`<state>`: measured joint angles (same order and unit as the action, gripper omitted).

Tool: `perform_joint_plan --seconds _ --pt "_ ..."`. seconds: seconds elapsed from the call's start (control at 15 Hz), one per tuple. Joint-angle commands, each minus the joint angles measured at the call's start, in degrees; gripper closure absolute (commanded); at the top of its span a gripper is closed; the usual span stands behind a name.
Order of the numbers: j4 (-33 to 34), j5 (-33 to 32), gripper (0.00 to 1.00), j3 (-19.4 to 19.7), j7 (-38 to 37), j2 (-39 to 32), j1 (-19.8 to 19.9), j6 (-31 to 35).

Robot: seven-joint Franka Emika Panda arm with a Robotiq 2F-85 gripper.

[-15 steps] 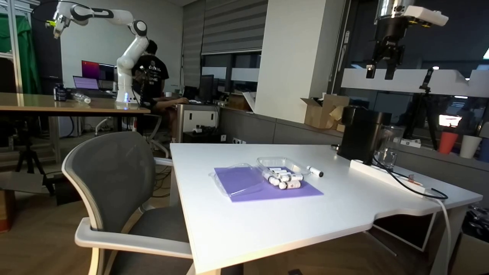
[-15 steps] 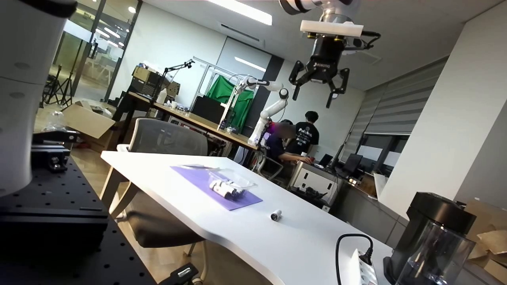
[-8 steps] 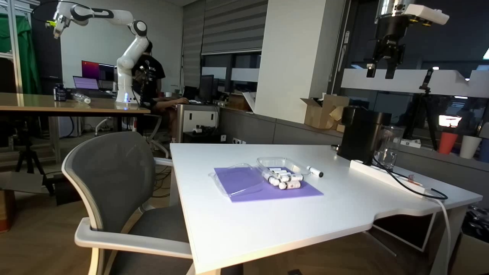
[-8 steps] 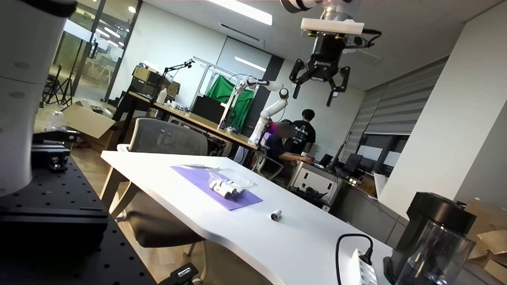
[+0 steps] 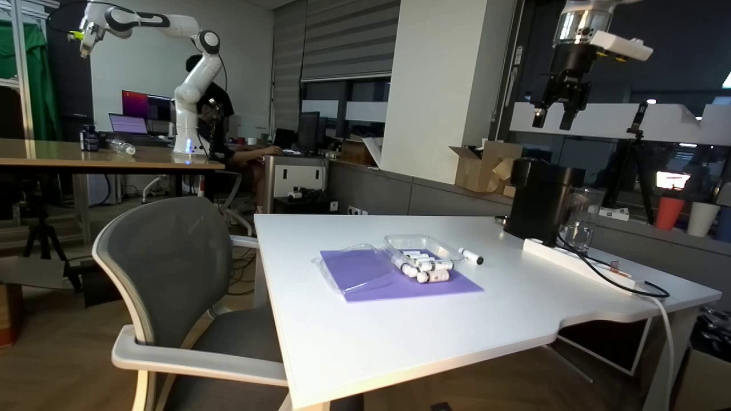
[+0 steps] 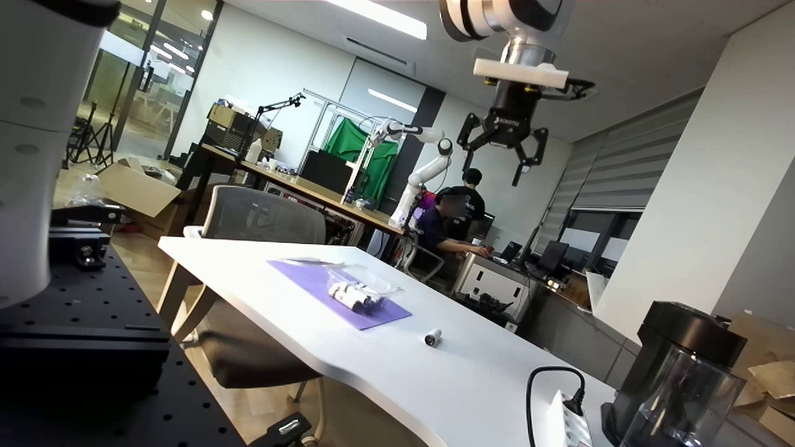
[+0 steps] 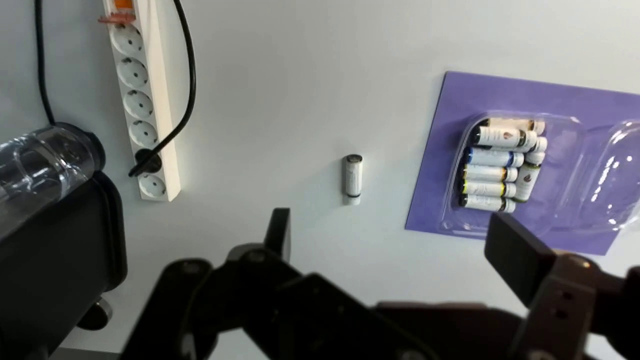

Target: Move the bottle from the table to the clear container

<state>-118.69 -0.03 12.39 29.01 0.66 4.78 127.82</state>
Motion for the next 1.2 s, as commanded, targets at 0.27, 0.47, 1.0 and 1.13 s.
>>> perform_joint_plan --seconds 0.27,0.47,1.0,1.13 --pt "19.37 15.21 0.00 -6.82 12.39 -26.99 7.24 7.77" --pt "28.58 11.62 0.00 -9.42 10.08 -37.66 8.43 7.53" --pt "44.03 4.25 0.00 -10.81 -5.23 -55.70 5.86 4.96" --pt "46.02 2.91 0.00 -9.93 -9.45 -57.92 4.72 4.67"
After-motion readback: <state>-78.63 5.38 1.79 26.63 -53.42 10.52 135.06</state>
